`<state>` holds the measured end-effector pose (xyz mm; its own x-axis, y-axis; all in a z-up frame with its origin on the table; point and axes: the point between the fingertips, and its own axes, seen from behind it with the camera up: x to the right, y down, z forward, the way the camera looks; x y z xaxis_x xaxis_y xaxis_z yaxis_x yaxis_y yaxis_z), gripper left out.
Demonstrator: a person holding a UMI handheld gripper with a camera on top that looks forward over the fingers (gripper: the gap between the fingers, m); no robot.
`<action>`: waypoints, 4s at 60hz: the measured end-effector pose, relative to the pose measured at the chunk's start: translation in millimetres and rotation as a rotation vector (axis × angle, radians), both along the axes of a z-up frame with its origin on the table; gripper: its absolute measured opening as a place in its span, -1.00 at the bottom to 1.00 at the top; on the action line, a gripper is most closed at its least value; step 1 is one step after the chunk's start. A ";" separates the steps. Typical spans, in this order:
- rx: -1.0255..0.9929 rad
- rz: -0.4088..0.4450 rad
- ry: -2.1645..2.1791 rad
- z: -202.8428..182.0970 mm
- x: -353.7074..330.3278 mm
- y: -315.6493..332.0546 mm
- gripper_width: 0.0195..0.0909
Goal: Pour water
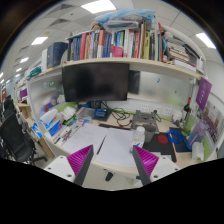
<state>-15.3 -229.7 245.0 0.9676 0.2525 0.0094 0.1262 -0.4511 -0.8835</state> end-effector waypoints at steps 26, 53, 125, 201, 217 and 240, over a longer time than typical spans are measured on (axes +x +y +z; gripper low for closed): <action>0.027 -0.165 -0.056 -103.5 92.2 116.2 0.72; 0.057 -0.206 -0.030 -179.2 90.8 207.4 0.78; -0.189 -0.337 1.304 -84.0 6.2 326.8 -0.35; 0.065 -0.429 0.059 -74.4 275.0 339.0 -0.31; 0.055 -0.437 0.089 -155.7 306.0 353.3 -0.31; 0.101 -0.316 0.056 -186.8 290.1 372.2 -0.22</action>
